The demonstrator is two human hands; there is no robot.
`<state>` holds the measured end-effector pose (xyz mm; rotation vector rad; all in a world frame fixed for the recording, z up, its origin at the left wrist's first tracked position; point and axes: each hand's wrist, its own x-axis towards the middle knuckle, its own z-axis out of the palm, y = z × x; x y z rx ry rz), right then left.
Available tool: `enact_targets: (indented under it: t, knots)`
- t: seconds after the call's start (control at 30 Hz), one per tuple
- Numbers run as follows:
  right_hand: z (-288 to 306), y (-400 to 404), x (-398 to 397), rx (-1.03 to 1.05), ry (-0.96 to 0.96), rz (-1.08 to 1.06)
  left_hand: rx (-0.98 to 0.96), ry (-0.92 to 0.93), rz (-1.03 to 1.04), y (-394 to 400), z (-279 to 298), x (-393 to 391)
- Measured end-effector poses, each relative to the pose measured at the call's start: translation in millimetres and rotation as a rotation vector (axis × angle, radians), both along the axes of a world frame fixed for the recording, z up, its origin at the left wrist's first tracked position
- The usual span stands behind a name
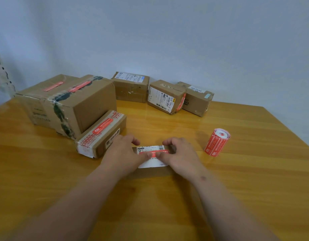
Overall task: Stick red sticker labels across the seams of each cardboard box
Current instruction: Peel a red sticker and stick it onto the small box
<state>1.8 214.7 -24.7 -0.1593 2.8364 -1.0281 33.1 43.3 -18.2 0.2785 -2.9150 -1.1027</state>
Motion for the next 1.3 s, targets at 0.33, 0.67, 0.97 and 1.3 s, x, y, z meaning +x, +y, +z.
enact_targets:
  t: [0.33, 0.67, 0.97, 1.3]
  knots:
    - [4, 1, -2, -0.338, -0.086, -0.134, 0.465, -0.093, 0.034, -9, 0, -1]
    - [0, 1, -1, -0.217, -0.062, -0.098, 0.294, -0.027, 0.059, -5, -3, -2]
    - [4, 1, 1, -0.28, -0.032, -0.105, 0.244, 0.002, 0.092, -4, -4, -3]
    - [7, 20, 9, -0.613, -0.253, -0.242, -0.13, -0.13, -0.159, -4, 8, 10]
